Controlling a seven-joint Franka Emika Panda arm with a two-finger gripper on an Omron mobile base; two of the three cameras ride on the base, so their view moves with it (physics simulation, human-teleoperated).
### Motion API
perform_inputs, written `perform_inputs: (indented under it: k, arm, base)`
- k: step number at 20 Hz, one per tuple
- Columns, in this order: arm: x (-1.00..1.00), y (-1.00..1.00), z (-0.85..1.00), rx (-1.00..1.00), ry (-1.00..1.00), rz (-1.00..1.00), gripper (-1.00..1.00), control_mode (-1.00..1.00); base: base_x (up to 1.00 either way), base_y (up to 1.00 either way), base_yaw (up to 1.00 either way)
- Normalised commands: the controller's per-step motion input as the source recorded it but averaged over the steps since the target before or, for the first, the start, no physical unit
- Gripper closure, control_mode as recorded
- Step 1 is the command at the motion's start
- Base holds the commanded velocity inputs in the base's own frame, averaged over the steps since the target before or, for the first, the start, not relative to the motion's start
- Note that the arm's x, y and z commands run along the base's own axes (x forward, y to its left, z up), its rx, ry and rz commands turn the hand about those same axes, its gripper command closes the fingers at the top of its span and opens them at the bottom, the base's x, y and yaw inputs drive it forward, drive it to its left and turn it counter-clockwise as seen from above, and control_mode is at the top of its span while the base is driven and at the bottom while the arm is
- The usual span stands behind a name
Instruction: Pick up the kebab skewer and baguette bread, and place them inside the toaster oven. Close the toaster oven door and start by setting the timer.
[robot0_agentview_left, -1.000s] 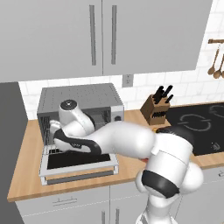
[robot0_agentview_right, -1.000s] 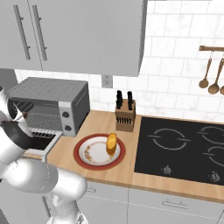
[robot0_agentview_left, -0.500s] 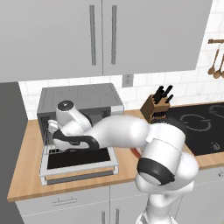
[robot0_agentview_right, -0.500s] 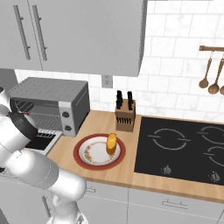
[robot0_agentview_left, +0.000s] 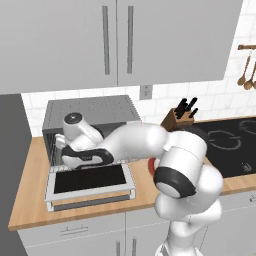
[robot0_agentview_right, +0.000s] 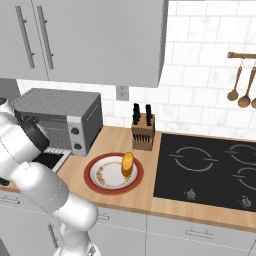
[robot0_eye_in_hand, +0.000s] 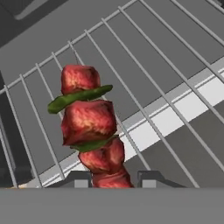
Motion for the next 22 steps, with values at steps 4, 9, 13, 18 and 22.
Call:
perform_inputs:
  k: [4,9,13,18,22]
  arm:
    - [-0.01,0.07,-0.10,0.00,0.00,-0.05,-1.00,-1.00]
    - [-0.12,0.00,0.00,0.00,0.00,-0.02,-1.00,-1.00]
    - [-0.30,0.00,0.00,0.00,0.00,0.00,-1.00,-1.00]
    - [-0.56,-0.15,0.03,0.00,-0.01,0.00,-1.00,-1.00]
    - [-0.70,-0.40,0.16,0.00,-0.03,0.00,-1.00,-1.00]
  base:
    - [0.00,0.00,0.00]
    - [0.00,0.00,0.00]
    - [0.00,0.00,0.00]
    - [0.00,0.00,0.00]
    - [0.00,0.00,0.00]
